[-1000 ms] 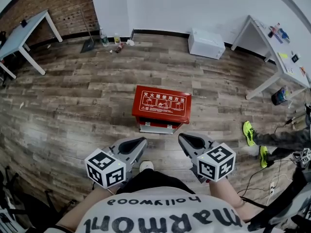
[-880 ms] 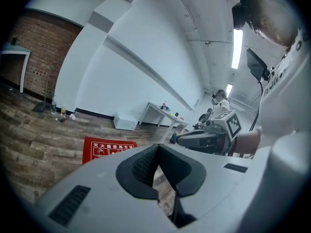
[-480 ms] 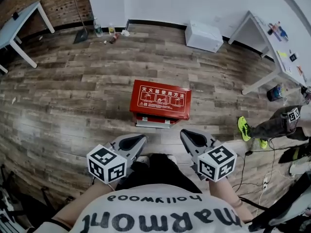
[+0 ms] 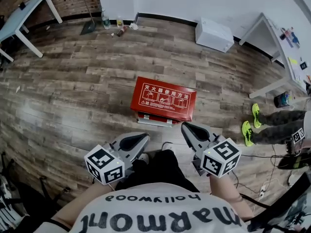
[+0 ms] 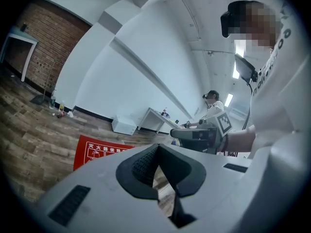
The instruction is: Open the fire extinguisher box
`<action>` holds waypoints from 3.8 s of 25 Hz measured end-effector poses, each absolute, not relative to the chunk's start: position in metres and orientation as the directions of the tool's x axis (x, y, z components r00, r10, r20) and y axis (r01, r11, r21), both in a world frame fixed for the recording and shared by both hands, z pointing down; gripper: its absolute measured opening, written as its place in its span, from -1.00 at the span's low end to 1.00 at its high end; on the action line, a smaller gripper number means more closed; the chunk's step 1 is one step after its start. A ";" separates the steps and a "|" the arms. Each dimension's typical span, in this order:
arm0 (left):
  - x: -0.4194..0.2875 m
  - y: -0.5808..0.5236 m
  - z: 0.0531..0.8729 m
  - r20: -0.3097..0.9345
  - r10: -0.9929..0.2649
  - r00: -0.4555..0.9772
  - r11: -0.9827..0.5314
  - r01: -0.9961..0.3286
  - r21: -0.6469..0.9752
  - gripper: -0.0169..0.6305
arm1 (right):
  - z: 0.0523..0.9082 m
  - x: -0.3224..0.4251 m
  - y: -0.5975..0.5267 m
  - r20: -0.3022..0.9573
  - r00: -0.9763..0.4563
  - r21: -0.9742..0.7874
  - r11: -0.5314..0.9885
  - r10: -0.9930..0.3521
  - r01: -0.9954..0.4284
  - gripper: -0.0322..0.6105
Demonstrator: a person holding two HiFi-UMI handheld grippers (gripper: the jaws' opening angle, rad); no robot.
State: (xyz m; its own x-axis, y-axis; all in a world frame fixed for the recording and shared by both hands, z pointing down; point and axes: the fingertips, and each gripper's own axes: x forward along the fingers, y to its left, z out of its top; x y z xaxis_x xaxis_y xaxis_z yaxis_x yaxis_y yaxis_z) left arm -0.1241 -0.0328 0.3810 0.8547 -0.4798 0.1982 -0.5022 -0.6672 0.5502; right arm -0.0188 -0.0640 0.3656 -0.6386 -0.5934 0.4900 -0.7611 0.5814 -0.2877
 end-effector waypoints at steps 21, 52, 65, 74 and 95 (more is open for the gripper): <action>-0.069 -0.091 0.489 0.406 -0.685 0.605 -0.332 -0.755 0.565 -0.93 | 0.446 0.093 -0.142 0.561 -0.728 -0.355 0.680 -0.395 -0.642 -0.87; -0.049 -0.133 0.697 0.163 -0.698 0.697 -0.202 -0.410 0.889 -0.92 | 0.600 0.098 -0.093 0.585 -0.748 -0.497 0.590 -0.314 -0.636 -0.87; -0.049 -0.169 0.696 0.032 -0.791 0.612 -0.115 -0.200 0.973 -0.25 | 0.609 0.079 -0.100 0.556 -0.777 -0.523 0.602 -0.296 -0.603 -0.87; -0.045 -0.180 0.674 -0.052 -0.774 0.632 -0.135 -0.084 0.987 -0.24 | 0.597 0.087 -0.106 0.551 -0.769 -0.518 0.590 -0.323 -0.619 -0.87; -0.033 -0.250 0.537 -0.155 -0.744 0.650 -0.208 -0.004 0.978 -0.63 | 0.472 0.103 -0.167 0.464 -0.763 -0.481 0.596 -0.449 -0.643 -0.87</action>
